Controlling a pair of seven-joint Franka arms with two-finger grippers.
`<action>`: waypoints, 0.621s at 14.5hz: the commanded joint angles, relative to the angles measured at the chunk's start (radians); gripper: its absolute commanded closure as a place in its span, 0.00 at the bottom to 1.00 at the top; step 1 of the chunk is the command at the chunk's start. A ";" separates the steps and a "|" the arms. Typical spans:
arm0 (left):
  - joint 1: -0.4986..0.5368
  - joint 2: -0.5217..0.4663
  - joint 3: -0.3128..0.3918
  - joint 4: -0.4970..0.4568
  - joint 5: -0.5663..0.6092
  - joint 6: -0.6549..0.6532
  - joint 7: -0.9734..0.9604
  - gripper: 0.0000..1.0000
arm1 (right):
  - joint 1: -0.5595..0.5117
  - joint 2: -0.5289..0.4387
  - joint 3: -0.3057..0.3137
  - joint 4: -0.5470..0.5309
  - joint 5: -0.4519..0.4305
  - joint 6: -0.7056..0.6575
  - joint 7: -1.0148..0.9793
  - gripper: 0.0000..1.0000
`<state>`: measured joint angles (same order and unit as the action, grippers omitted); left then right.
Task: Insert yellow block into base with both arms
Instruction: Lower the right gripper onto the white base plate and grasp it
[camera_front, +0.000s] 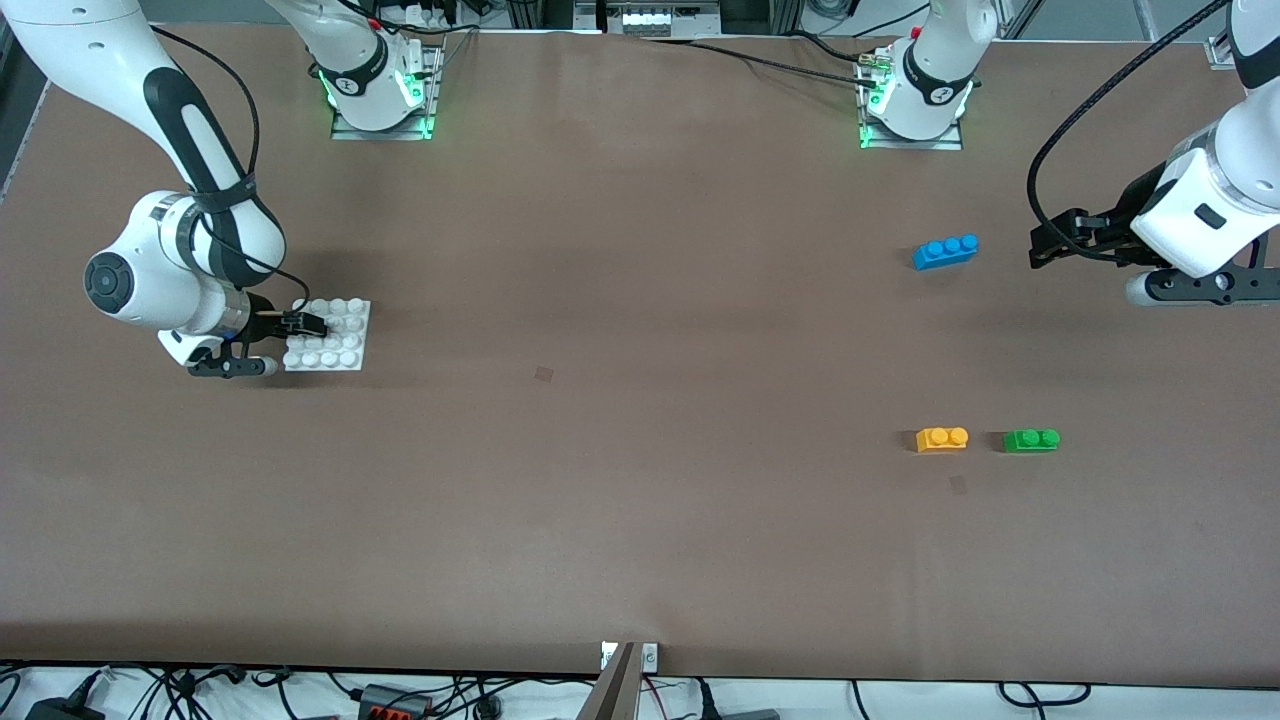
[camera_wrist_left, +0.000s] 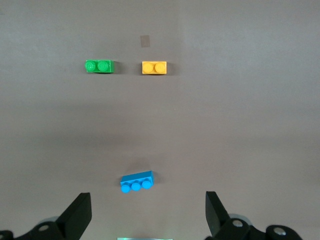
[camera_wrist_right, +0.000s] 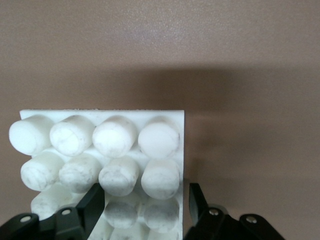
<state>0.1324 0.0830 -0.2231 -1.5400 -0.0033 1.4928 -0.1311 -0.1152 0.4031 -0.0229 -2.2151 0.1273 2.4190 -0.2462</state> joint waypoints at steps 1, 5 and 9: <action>0.009 0.004 -0.001 0.023 -0.014 -0.020 0.022 0.00 | -0.011 0.023 0.011 0.009 0.021 0.017 -0.030 0.36; 0.009 0.018 -0.001 0.018 -0.014 -0.022 0.025 0.00 | -0.003 0.023 0.014 0.011 0.021 0.017 -0.028 0.40; 0.039 0.035 -0.001 0.015 -0.046 0.000 0.079 0.00 | -0.006 0.023 0.024 0.012 0.021 0.014 -0.028 0.40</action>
<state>0.1499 0.1029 -0.2225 -1.5408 -0.0203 1.4893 -0.0913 -0.1149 0.4006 -0.0155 -2.2120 0.1299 2.4172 -0.2488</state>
